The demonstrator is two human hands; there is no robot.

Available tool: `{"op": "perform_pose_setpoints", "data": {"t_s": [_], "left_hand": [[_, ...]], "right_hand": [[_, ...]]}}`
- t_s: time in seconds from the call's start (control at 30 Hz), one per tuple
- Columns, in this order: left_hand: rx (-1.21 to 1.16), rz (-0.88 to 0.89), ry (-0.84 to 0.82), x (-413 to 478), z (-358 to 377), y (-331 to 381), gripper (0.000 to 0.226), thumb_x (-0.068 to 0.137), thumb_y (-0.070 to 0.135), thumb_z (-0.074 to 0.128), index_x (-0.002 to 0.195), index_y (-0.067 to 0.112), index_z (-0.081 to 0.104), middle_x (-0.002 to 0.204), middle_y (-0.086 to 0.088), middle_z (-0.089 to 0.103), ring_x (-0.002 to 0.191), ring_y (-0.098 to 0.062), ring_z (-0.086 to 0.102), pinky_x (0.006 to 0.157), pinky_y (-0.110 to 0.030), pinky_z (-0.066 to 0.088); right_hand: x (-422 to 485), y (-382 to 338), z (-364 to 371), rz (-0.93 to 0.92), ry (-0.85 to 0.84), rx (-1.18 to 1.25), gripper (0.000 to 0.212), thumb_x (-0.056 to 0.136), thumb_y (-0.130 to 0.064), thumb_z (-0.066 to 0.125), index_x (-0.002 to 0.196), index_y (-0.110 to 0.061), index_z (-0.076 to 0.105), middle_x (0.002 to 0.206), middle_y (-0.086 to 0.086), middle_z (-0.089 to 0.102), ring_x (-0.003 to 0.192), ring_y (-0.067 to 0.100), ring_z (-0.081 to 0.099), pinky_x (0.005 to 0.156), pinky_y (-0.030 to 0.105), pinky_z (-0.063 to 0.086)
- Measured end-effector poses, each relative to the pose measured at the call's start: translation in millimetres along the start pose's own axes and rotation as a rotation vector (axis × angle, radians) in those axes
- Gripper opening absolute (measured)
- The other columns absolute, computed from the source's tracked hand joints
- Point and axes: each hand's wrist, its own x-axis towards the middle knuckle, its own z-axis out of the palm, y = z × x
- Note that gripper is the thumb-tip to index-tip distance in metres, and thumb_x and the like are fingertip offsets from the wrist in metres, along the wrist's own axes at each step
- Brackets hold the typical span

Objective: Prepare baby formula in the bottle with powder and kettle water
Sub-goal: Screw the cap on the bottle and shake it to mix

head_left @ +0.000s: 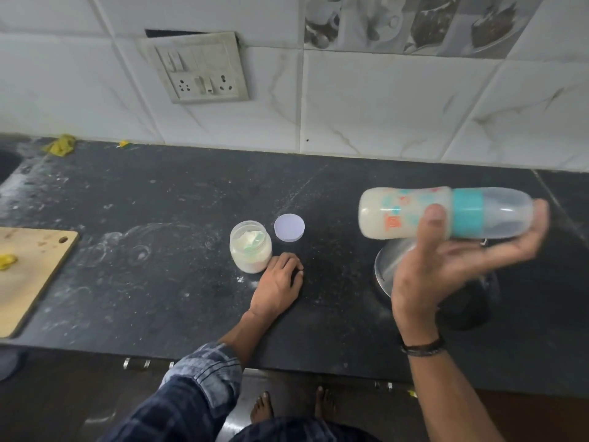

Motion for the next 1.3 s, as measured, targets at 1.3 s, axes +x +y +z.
{"op": "perform_pose_setpoints", "data": {"t_s": [1.3], "left_hand": [[0.005,-0.01,-0.013,0,0,0,0.007,0.094,0.013,0.063,0.101,0.011,0.062,0.109,-0.001,0.059,0.094,-0.024,0.054,0.092,-0.034,0.044]], "right_hand": [[-116,125,-29,0.31,-0.858,-0.668,0.105,0.072,-0.039,0.093,0.15,-0.041,0.022,0.143,0.0,0.061,0.121,0.024,0.065,0.083,0.04,0.057]]}}
